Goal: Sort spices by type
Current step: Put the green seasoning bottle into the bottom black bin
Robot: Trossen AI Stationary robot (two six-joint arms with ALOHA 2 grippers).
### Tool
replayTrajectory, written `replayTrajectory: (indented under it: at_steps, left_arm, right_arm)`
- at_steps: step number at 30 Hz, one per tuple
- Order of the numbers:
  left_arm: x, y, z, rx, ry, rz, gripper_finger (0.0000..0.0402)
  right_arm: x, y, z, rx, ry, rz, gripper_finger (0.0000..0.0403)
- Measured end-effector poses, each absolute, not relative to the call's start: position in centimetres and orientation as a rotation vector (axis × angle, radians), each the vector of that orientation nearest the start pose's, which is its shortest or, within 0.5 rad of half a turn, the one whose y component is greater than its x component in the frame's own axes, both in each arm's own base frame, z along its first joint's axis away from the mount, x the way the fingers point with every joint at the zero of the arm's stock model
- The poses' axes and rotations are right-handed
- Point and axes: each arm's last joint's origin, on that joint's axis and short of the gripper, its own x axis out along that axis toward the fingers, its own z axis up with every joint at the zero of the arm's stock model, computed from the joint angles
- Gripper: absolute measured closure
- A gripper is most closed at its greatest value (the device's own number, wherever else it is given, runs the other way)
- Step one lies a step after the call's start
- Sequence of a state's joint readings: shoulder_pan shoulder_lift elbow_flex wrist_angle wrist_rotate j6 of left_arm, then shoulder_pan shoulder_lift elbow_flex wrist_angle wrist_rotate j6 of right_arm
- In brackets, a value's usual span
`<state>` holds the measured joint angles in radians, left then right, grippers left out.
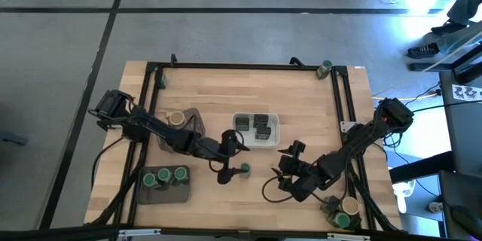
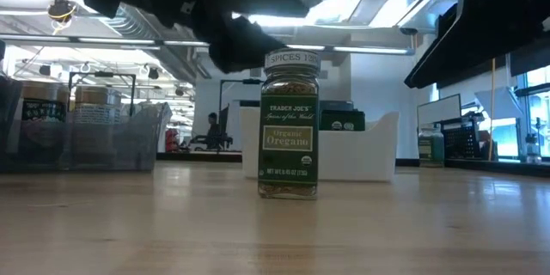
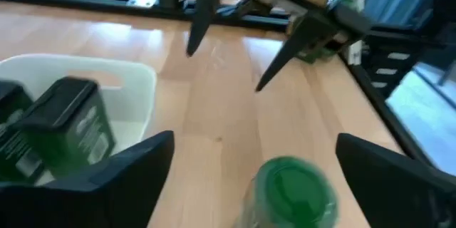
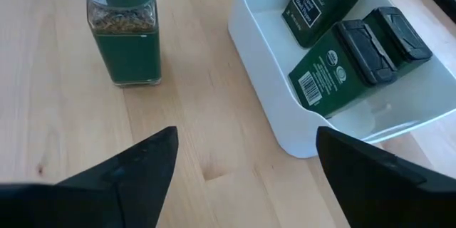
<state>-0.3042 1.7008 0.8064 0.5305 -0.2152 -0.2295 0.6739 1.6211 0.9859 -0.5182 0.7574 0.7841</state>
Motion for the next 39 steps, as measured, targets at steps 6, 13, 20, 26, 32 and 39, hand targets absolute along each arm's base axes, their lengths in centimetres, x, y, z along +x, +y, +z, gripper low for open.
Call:
replayTrajectory:
  at_steps: [6,13,20,26,32,39]
  left_arm:
    - [32.9,-10.6,18.0,-0.116,0.350,-0.090,0.0021]
    - [32.9,-11.1,17.6,-0.101,0.365,-0.079,0.0026]
    - [34.6,-11.5,17.2,-0.052,0.565,-0.054,0.0027]
    - [36.2,-12.2,16.1,-0.021,0.658,-0.086,0.0027]
    - [36.4,-12.3,15.5,-0.009,0.676,-0.088,0.0054]
    - [36.5,-12.3,15.9,0.028,0.643,-0.101,0.0163]
  right_arm:
    - [24.9,17.3,18.9,-0.005,0.752,-0.396,0.0070]
    - [24.9,17.3,18.9,-0.011,0.735,-0.414,0.0070]
    - [24.9,17.2,19.0,-0.023,0.722,-0.430,0.0070]
    - [24.9,17.2,19.0,-0.022,0.723,-0.430,0.0070]
    - [24.9,17.2,19.0,-0.023,0.723,-0.430,0.0070]
    - [24.9,17.2,19.0,-0.021,0.713,-0.434,0.0070]
